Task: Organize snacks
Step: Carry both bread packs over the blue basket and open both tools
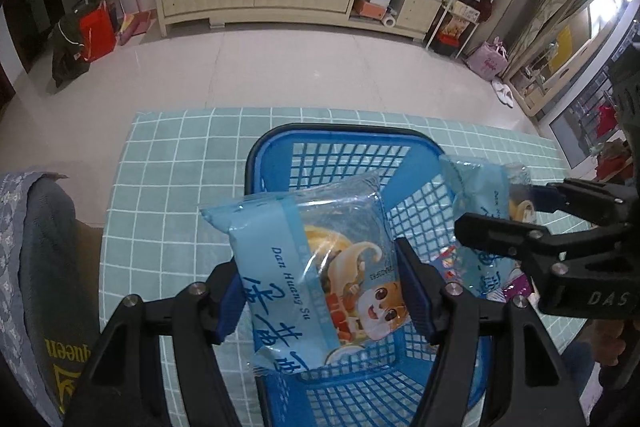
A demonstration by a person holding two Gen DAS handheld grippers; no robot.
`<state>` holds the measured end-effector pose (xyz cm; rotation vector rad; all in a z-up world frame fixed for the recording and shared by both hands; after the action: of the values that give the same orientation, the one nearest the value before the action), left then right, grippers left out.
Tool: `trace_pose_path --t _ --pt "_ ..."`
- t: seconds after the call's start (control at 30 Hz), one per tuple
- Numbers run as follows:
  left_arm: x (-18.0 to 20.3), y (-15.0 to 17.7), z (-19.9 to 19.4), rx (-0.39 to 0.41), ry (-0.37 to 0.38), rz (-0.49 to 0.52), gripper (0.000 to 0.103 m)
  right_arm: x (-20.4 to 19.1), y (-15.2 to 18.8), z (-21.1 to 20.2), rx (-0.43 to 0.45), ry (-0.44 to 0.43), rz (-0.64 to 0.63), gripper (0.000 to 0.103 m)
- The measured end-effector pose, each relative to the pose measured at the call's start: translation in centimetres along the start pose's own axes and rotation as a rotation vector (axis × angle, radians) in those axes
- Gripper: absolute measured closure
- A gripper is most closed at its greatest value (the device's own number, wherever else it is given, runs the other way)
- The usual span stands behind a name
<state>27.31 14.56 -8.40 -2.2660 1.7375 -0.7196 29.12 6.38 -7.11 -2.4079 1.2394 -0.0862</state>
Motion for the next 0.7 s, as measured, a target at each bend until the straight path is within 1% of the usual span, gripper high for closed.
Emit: trace_pose_path --t 0.23,0.3,0.33,0.4,0.43,0.5,0.53,0.57,0.7 --pt "-0.1 -1.6 1.4 -0.009 0.002 0.012 0.038 0.0 -1.2 0.9 -0.028 0.009 0.000 0.033" --pt "0.0 -1.9 1.6 -0.011 0.018 0.012 0.035 0.3 -1.6 1.1 -0.022 0.020 0.003 0.033" --pt "0.0 -2.2 1.8 -0.010 0.011 0.012 0.033 0.4 -1.9 1.2 -0.017 0.020 0.013 0.032" --pt "-0.3 -2.7 2.0 -0.012 0.000 0.009 0.032 0.7 -2.1 1.6 -0.027 -0.001 0.038 0.031" --pt "-0.4 -2.7 1.9 -0.011 -0.004 0.005 0.032 0.8 -2.1 1.8 -0.034 -0.011 0.043 0.030" --pt "-0.5 -2.6 1.6 -0.004 -0.004 -0.003 0.032 1.1 -2.0 1.9 -0.034 -0.018 0.049 0.024" --pt "-0.6 -2.6 1.4 0.000 -0.003 -0.005 0.032 1.3 -2.0 1.6 -0.021 -0.006 0.053 0.017" --pt "-0.7 -2.5 1.3 0.003 -0.005 -0.006 0.032 1.5 -2.0 1.4 -0.010 0.002 0.058 0.015" --pt "-0.8 -2.0 0.7 0.008 -0.021 0.009 0.031 2.3 -1.6 0.7 -0.003 0.008 0.086 0.015"
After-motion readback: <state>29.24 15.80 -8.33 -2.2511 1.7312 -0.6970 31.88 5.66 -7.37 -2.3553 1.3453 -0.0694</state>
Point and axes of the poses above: each gripper's, at about its wrist camera, not at the fingertips, and z roughly the way its jaws point, x to its right, y to its underside, the point moved 4 cm from there along z, roughly the way its jaws point, and after that the axes turned 8 degrees about -z, right-handed, at the moved point
